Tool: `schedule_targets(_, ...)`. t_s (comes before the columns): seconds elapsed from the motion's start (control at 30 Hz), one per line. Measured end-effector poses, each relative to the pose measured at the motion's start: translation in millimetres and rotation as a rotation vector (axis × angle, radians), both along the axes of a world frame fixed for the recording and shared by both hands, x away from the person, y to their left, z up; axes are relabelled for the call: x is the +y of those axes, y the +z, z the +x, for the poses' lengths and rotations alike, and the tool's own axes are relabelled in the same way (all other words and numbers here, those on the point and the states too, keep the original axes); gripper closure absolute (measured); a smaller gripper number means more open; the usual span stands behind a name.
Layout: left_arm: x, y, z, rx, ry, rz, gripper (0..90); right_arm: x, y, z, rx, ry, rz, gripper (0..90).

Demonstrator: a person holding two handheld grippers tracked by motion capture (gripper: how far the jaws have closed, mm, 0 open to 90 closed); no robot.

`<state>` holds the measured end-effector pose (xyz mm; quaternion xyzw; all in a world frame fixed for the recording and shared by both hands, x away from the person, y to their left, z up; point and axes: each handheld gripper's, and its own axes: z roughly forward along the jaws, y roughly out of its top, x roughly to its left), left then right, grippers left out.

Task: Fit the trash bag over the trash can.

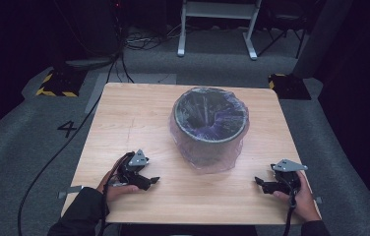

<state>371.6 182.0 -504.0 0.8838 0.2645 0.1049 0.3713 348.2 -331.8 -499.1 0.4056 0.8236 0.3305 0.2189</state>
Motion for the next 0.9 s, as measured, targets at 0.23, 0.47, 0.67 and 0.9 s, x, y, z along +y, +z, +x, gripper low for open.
schedule_targets(0.23,0.0,0.0,0.3,-0.001,-0.002,0.0,14.8,-16.8,-4.6,1.0,0.018,-0.043,0.064,10.0)
schedule_targets(0.47,-0.1,0.0,0.2,0.0,-0.002,0.0,14.8,-33.1,-5.2,4.4,0.044,-0.094,0.078,7.8)
schedule_targets(0.67,-0.1,0.0,0.1,0.0,0.0,0.0,14.8,-42.7,-5.2,3.7,0.042,-0.136,0.079,7.9)
schedule_targets(0.9,-0.2,0.0,0.1,0.0,0.0,0.0,14.8,-45.6,-5.2,4.0,0.042,-0.149,0.079,7.8)
